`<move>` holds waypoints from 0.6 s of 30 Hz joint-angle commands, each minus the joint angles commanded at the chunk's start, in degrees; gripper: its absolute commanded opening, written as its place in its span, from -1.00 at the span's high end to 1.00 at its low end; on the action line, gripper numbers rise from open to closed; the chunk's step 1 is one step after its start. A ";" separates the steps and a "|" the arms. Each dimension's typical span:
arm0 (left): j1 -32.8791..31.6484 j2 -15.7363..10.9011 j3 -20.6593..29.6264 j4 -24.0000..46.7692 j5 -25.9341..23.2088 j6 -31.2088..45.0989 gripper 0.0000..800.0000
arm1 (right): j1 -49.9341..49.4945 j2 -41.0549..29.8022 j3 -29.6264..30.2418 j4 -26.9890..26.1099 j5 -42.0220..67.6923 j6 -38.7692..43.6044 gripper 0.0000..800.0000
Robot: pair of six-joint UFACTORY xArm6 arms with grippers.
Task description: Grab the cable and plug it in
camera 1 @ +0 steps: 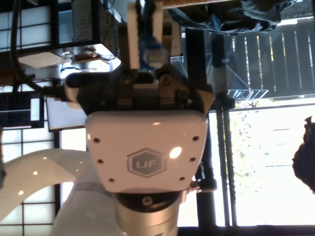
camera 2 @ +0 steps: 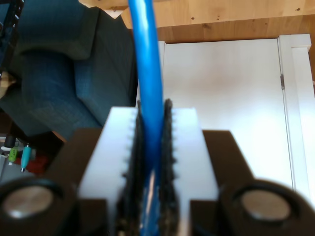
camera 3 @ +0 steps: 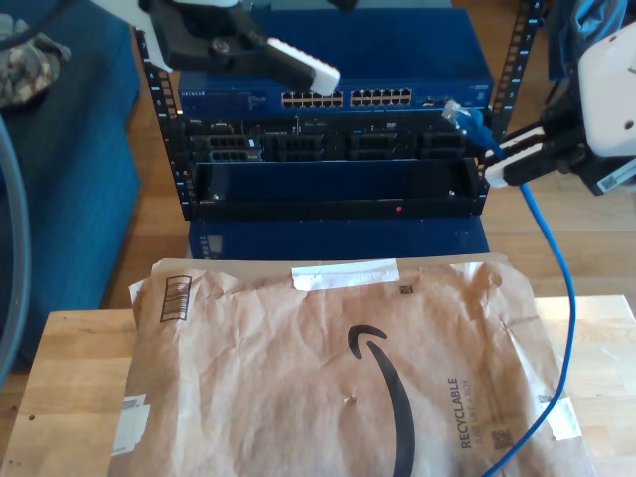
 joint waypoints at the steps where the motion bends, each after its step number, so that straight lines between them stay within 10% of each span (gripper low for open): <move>1: 0.00 0.09 0.09 0.00 0.00 0.00 -1.00 | 0.00 0.00 -0.35 0.00 0.00 0.00 0.95; 18: -0.62 2.20 -0.26 -0.18 -0.70 0.26 -1.00 | 0.26 1.93 -3.08 3.78 -0.09 0.09 0.95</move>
